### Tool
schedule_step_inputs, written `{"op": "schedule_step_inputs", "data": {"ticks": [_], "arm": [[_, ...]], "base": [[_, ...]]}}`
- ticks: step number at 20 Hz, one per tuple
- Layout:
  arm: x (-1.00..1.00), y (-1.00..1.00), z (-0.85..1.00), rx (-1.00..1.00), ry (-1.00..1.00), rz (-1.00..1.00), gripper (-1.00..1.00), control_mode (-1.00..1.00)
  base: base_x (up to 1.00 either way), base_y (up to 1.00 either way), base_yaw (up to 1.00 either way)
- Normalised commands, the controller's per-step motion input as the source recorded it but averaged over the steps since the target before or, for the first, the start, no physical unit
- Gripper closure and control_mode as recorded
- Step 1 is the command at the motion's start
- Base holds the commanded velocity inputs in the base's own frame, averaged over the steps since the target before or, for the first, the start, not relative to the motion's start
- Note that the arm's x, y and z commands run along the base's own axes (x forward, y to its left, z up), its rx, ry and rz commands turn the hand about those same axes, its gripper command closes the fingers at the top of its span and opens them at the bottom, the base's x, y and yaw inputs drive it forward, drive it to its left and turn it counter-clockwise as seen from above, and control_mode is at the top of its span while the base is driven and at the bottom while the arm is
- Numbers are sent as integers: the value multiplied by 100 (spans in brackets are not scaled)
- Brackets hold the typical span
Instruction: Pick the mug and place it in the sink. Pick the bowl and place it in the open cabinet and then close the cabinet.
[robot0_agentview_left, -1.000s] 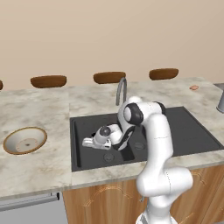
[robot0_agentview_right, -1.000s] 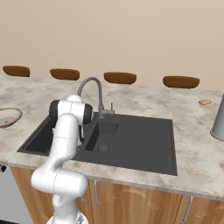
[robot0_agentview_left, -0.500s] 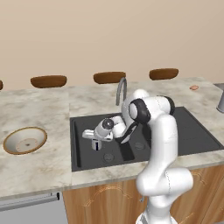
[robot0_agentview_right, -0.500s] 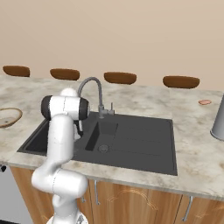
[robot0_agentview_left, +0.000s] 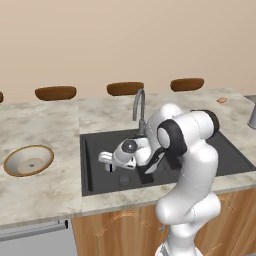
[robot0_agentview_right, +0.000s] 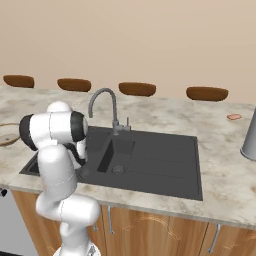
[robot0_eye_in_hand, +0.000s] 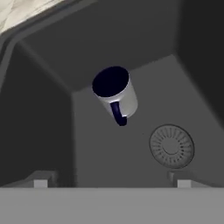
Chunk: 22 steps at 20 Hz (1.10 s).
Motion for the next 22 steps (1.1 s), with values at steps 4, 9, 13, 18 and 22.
{"op": "schedule_step_inputs", "data": {"ticks": [4,9,13,18,22], "arm": [[-14,-1,100,12,9,-6,-100,-100],[-10,0,100,6,1,0,-100,-100],[0,1,100,-3,0,0,-100,-100],[-1,8,100,-8,0,-3,-100,-100],[7,27,100,-5,2,-2,-100,-100]], "base": [[0,0,0],[0,0,0],[0,0,0],[0,0,0],[0,0,0]]}}
